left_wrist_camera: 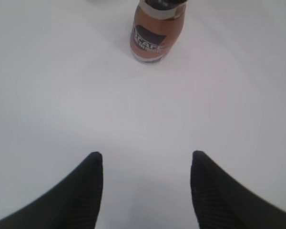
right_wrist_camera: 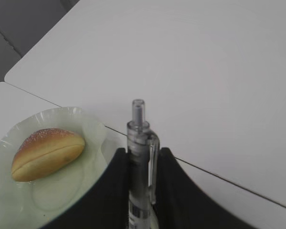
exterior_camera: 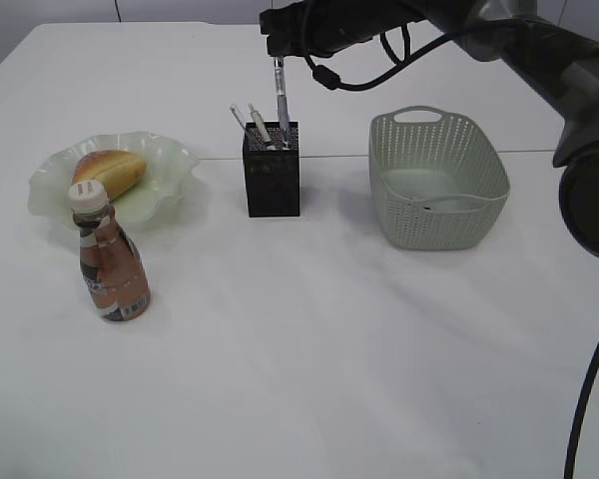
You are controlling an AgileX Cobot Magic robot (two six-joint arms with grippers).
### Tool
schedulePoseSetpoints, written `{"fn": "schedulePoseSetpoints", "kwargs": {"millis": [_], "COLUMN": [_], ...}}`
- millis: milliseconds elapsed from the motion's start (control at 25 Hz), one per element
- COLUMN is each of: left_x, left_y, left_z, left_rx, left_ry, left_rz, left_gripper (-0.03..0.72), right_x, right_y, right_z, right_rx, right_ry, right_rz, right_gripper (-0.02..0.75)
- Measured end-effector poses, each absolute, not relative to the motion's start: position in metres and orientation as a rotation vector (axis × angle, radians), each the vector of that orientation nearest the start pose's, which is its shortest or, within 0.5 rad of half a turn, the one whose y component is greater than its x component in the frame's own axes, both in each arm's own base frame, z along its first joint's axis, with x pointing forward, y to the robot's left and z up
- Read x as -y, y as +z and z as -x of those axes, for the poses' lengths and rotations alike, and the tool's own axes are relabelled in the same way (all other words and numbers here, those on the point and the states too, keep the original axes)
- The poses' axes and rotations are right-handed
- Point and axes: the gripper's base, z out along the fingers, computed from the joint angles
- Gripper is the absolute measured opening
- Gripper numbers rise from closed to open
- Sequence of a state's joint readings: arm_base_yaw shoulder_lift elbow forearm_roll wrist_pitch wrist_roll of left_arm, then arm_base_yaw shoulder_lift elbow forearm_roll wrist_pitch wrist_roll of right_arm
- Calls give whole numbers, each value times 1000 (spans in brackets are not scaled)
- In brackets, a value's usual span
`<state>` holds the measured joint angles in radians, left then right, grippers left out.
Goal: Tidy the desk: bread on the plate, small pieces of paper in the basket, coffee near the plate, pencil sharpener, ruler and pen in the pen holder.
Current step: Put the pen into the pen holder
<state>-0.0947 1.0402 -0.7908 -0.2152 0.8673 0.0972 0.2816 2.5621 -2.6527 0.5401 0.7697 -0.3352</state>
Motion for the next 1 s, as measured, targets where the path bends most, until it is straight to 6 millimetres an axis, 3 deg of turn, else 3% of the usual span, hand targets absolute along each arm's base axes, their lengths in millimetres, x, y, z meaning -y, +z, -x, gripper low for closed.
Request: {"fn": "schedulePoseSetpoints", "kwargs": {"millis": [160, 640, 760, 920, 1000], "left_x": [33, 33, 33, 33, 33], "left_y": [291, 291, 291, 291, 291], "left_z": [-187, -187, -187, -187, -187], "left_rx": [-2583, -2576, -2576, -2576, -2576], "left_ry": [-262, -261, -261, -261, -261], "left_rz": [-126, -125, -125, -125, -125], "left_gripper": [432, 432, 432, 432, 432], "right_x": [-191, -194, -194, -194, -194], "right_y": [269, 239, 239, 239, 239], "right_z": [-544, -551, -551, -551, -551], "right_rx": [-2031, -2079, -2079, -2079, -2079], "right_ry": [593, 605, 605, 605, 605], "right_rz": [450, 449, 449, 449, 449], "right_gripper": [94, 111, 190, 377, 412]}}
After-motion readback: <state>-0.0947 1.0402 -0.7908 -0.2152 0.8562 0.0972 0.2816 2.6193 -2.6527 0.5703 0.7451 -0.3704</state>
